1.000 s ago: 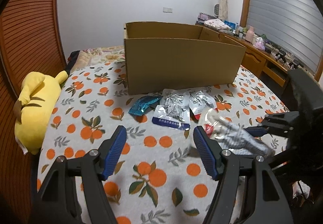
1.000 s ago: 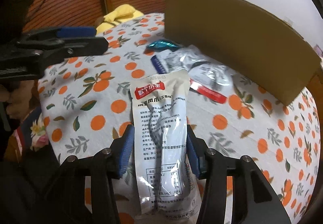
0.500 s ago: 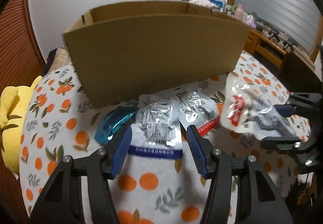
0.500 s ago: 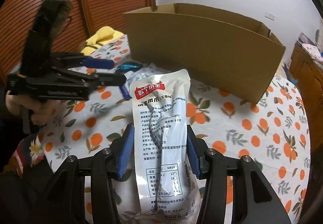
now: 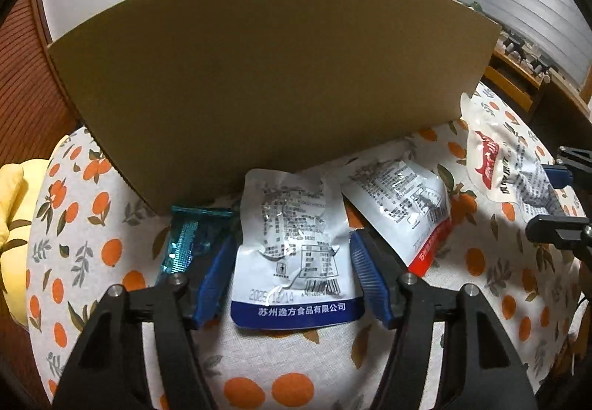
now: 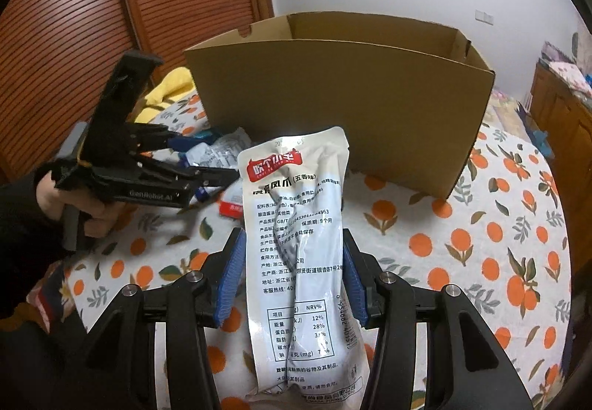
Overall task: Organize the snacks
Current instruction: 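Grasp the white pouch with blue band with the left tool while the right tool holds its pouch, then carry both pouches over the box and open both tools to drop them in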
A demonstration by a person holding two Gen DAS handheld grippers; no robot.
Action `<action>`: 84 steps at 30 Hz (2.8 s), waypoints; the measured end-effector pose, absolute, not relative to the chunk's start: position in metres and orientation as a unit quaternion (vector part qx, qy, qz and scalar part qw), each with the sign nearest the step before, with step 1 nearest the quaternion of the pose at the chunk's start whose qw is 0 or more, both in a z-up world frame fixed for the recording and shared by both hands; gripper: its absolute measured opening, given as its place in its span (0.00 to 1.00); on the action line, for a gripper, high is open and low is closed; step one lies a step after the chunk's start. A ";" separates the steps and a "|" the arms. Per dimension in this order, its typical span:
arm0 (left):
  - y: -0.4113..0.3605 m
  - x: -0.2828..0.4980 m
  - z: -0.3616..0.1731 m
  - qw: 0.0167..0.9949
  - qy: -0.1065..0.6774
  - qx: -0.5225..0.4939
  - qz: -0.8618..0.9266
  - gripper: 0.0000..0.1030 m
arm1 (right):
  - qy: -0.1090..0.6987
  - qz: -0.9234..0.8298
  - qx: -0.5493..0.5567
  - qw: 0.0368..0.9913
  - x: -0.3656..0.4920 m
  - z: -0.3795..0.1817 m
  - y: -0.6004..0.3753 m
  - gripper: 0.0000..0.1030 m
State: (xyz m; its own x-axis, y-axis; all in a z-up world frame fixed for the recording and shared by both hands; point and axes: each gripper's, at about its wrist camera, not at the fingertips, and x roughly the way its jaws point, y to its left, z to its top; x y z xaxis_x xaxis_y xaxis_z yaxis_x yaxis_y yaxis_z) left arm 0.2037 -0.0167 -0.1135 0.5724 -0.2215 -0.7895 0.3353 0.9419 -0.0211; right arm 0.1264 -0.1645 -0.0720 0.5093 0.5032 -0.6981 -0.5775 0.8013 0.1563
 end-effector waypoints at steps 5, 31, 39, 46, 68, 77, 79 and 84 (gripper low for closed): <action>-0.015 0.201 -0.113 0.887 0.430 0.063 -0.156 0.46 | 0.391 0.311 -0.035 0.866 0.127 -0.078 -0.169 0.49; 0.004 0.157 -0.096 0.902 0.402 0.035 -0.156 0.35 | 0.396 0.295 -0.028 0.869 0.132 -0.082 -0.174 0.49; 0.000 0.151 -0.079 0.906 0.386 0.025 -0.172 0.16 | 0.386 0.297 -0.034 0.873 0.129 -0.073 -0.171 0.49; -0.004 0.146 -0.072 0.910 0.375 0.029 -0.173 0.06 | 0.377 0.297 -0.035 0.877 0.128 -0.066 -0.170 0.49; -0.002 0.150 0.012 0.936 0.299 0.035 -0.185 0.06 | 0.314 0.309 -0.057 0.896 0.132 -0.008 -0.161 0.49; 0.000 0.173 0.050 0.945 0.271 0.042 -0.179 0.06 | 0.289 0.317 -0.065 0.901 0.156 0.024 -0.154 0.49; -0.001 0.181 0.056 0.946 0.267 0.047 -0.178 0.06 | 0.283 0.317 -0.069 0.903 0.165 0.031 -0.153 0.49; -0.005 0.209 0.066 0.947 0.264 0.051 -0.178 0.07 | 0.276 0.315 -0.068 0.905 0.192 0.043 -0.153 0.49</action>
State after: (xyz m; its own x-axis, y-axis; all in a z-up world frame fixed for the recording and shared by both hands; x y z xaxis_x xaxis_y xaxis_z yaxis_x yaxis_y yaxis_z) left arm 0.2087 -0.0049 0.0661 0.7974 -0.3094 -0.5180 0.3637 0.9315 0.0035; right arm 0.1917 -0.1525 0.0428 0.6489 0.5333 -0.5427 -0.6078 0.7924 0.0518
